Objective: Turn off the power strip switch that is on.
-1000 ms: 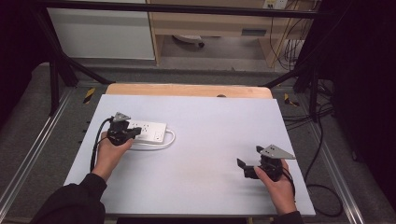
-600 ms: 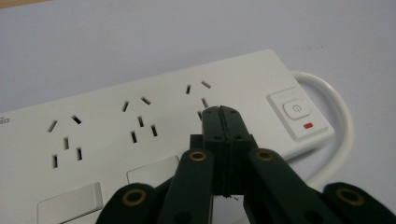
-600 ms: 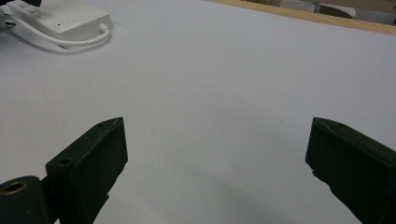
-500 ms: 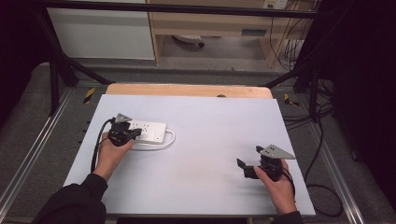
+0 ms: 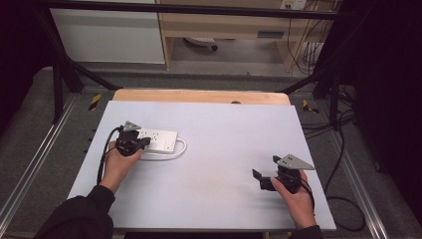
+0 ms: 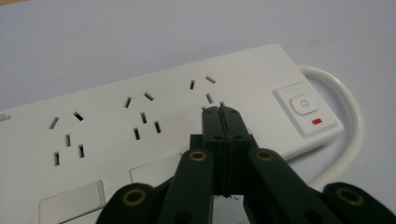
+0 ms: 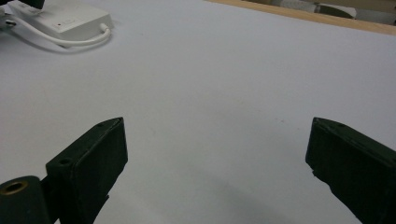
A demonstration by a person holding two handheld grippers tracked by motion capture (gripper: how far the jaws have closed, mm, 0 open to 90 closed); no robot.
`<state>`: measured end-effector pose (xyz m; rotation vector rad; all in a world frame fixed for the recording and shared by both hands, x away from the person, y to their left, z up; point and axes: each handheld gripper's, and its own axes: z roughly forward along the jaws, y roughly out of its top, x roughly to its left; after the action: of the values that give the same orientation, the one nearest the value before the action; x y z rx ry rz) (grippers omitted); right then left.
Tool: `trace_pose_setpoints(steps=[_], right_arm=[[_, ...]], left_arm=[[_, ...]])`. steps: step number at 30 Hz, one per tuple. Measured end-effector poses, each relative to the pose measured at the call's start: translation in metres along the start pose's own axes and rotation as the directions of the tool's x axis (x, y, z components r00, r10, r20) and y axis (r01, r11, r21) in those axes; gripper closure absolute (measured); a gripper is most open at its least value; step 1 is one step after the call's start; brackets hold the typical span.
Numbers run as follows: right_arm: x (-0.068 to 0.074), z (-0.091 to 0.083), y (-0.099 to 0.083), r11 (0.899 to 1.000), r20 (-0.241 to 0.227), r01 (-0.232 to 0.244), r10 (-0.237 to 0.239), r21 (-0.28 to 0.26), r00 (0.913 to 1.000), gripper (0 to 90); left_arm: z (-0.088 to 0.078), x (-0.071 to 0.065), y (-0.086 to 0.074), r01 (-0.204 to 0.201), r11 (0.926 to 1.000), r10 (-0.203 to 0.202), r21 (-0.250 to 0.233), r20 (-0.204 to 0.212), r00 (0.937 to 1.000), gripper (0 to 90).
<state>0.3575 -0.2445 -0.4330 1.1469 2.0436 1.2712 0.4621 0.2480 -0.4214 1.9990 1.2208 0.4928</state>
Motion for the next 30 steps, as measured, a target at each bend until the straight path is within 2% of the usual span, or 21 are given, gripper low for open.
trace_pose_setpoints(steps=[30], right_arm=[[-0.0002, 0.0004, -0.0001, 1.000, -0.001, 0.006, -0.006, 0.003, 1.0000, 5.9]], left_arm=[[0.0033, -0.0015, -0.0015, -0.008, 0.9999, 0.008, 0.013, 0.002, 1.0000, 90.0]])
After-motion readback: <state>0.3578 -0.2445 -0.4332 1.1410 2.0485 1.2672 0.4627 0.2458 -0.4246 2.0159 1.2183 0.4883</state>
